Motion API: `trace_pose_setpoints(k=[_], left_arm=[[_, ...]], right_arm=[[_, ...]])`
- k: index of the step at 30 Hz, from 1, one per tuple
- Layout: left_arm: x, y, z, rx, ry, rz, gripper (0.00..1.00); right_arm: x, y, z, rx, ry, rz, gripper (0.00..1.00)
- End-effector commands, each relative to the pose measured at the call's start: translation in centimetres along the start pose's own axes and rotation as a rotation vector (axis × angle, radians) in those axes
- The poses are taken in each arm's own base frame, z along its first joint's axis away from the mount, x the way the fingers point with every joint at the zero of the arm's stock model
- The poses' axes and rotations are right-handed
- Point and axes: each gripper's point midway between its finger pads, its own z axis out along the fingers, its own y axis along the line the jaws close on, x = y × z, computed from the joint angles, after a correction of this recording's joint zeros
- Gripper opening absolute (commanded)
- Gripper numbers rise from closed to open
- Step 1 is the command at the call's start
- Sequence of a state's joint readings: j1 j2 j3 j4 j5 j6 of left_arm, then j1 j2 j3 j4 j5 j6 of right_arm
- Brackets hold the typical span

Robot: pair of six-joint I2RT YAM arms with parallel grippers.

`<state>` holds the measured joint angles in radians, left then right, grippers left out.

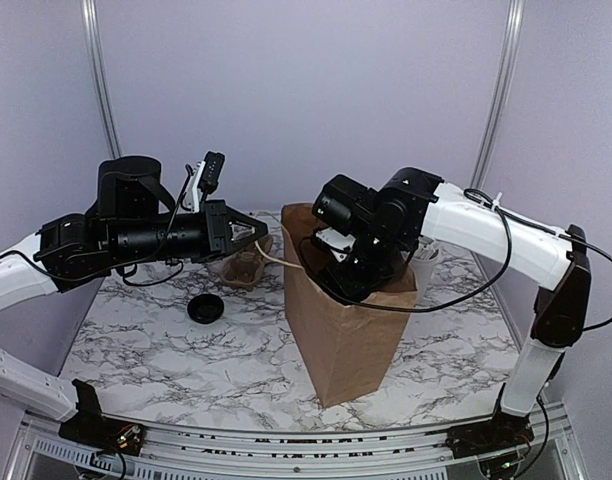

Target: Pack the takeout coffee

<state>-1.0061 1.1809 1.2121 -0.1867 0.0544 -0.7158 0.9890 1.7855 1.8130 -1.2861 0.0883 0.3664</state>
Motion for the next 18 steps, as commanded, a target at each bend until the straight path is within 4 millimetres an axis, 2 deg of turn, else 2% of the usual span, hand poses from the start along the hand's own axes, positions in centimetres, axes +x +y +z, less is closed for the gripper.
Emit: trace_pose_setpoints(k=[1,7,10,18], left_arm=[[-0.4,0.1,-0.5,-0.014,-0.036,0.002,0.00],[-0.2,0.0,-0.3,-0.016,-0.038,0.005,0.00],[-0.3,0.1,-0.4,-0.024,-0.050,0.002,0.00],[-0.8,0.1,-1.1,-0.027,-0.085,0.000,0.00]], right_arm=[[0.4,0.3,-1.0,-0.031,0.007,0.019,0.65],[0.1,0.8,-2.4,-0.078,0.023,0.027,0.65],[0.8,1.0,-2.2,-0.094,0.045,0.034,0.65],[2.5,-0.1,-0.8,-0.043,0.091,0.070,0.64]])
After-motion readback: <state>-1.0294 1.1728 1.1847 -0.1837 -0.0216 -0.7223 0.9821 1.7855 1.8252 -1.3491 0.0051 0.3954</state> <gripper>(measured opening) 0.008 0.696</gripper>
